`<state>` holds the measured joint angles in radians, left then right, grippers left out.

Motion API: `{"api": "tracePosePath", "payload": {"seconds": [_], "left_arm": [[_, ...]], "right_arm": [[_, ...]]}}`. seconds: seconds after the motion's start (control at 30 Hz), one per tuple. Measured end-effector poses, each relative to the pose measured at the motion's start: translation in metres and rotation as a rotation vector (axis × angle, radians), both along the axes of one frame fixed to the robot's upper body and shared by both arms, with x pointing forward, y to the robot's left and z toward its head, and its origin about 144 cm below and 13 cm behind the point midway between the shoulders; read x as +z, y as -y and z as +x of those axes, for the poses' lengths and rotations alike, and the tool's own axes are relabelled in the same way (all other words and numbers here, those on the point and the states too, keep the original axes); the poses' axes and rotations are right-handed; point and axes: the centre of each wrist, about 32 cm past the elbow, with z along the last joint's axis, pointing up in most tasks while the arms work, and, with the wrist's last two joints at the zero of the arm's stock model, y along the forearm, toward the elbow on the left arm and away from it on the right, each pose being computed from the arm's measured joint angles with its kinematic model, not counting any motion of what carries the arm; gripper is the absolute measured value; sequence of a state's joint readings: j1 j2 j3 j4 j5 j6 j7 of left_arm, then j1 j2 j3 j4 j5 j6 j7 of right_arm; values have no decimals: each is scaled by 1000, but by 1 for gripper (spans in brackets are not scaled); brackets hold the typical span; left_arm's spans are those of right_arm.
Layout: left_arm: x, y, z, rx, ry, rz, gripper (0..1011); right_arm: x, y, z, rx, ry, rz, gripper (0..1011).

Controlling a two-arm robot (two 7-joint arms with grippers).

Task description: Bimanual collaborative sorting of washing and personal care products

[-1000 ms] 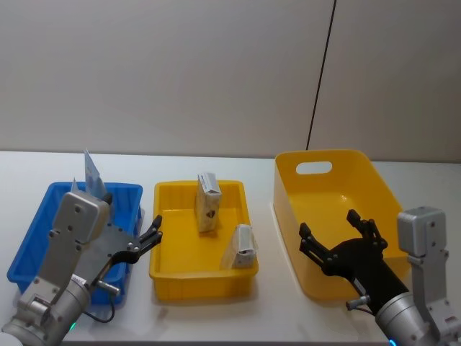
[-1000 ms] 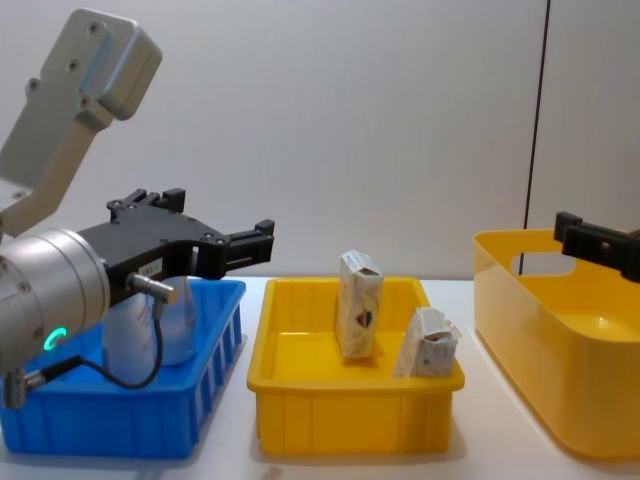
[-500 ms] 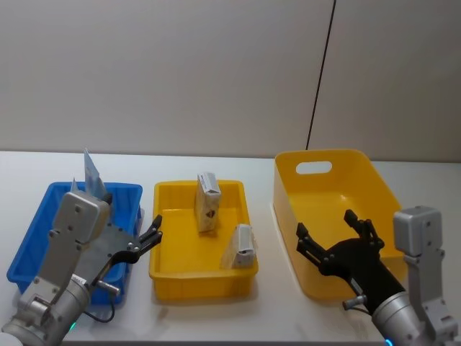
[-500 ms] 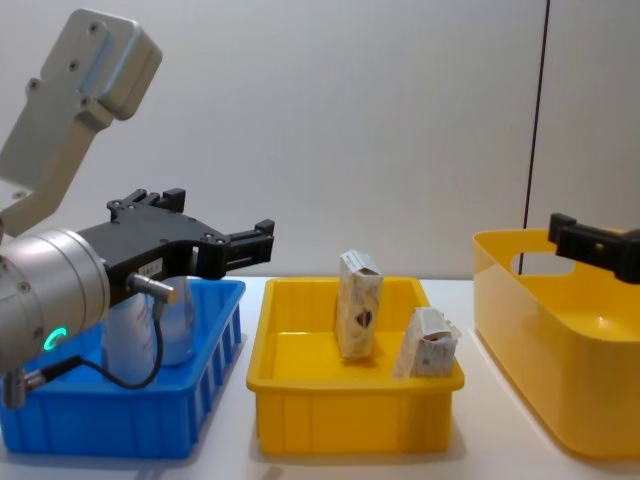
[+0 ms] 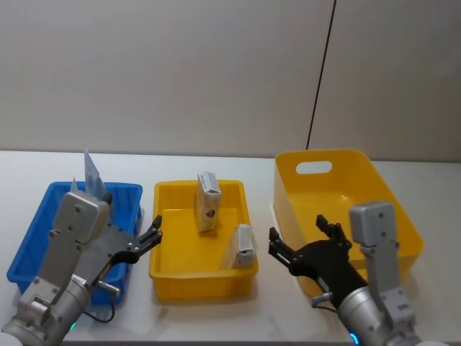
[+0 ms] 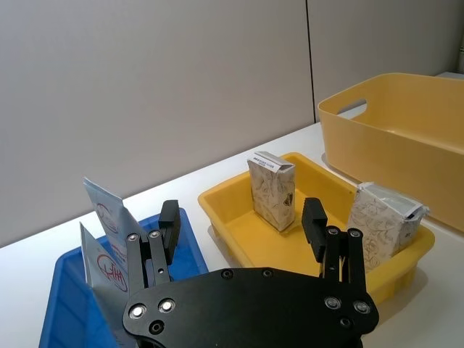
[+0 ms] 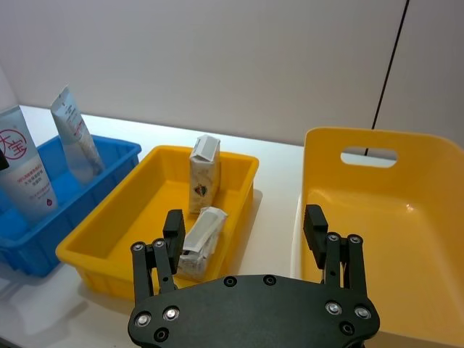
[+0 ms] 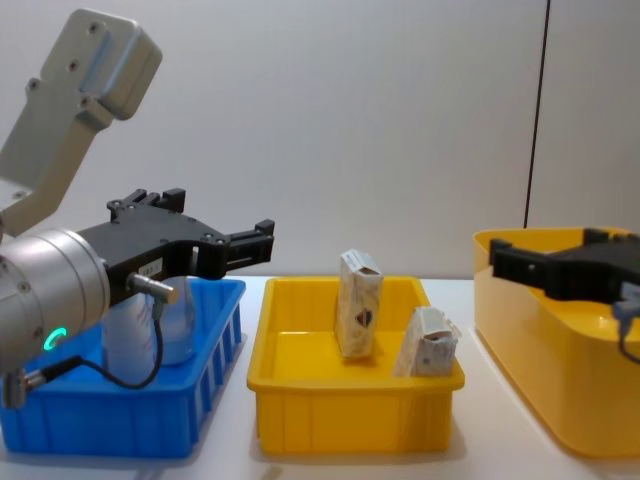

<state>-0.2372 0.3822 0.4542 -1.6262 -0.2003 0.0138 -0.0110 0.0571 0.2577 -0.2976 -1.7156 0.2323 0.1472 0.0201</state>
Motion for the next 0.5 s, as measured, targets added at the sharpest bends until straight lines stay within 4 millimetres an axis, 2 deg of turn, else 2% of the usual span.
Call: {"api": "tracePosePath", "payload": {"seconds": [0.5], "left_arm": [[0, 0, 0, 0, 0, 0, 1002]], "right_arm": [[-2, -28, 24, -24, -126, -26, 1004]]}}
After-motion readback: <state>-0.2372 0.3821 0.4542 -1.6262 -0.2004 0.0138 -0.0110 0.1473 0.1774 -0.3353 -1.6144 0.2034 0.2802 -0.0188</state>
